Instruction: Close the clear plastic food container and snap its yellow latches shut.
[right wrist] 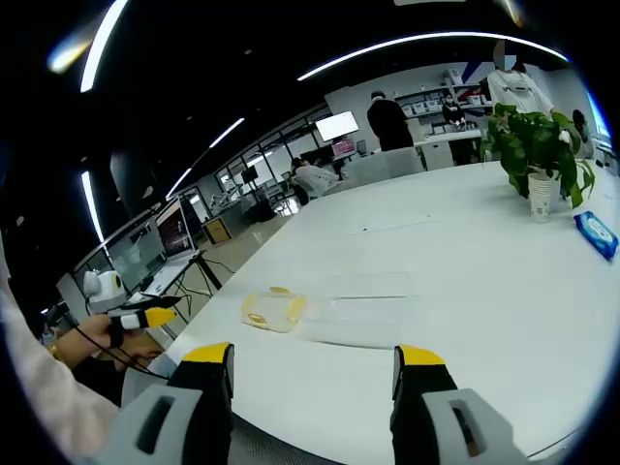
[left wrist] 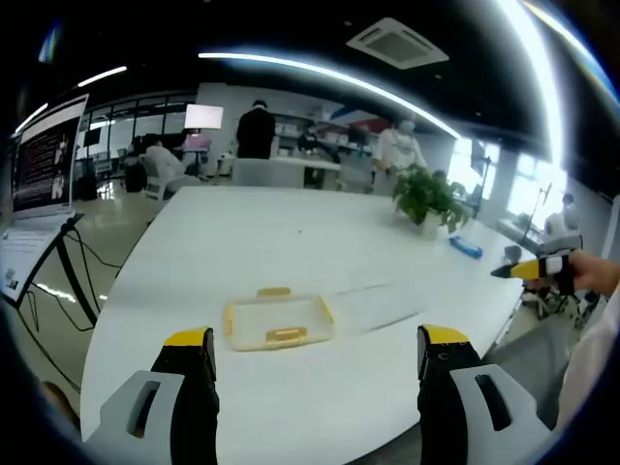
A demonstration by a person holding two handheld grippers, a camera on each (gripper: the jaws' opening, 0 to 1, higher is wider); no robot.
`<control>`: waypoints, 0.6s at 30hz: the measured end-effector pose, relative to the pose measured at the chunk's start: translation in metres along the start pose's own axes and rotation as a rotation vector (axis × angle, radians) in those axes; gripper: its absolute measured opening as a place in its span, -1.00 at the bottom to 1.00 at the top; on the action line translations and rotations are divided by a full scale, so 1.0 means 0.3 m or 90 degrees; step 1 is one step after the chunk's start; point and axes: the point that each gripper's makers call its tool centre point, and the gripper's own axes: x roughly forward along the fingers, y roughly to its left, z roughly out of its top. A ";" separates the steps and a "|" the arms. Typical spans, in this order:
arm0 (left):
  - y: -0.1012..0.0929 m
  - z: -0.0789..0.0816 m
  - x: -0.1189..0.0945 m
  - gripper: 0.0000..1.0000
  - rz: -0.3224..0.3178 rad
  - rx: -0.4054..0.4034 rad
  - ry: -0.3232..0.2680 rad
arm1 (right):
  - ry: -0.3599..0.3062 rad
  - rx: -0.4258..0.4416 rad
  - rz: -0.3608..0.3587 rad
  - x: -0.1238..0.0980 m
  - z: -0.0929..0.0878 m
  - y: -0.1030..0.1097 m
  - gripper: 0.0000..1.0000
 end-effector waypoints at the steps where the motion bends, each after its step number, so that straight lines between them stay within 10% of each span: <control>1: 0.000 0.002 0.000 0.70 0.000 0.000 -0.001 | 0.000 0.000 0.000 0.000 0.000 0.000 0.31; 18: 0.000 0.000 -0.009 0.69 0.005 -0.002 -0.004 | -0.002 0.001 0.001 -0.001 -0.005 0.006 0.31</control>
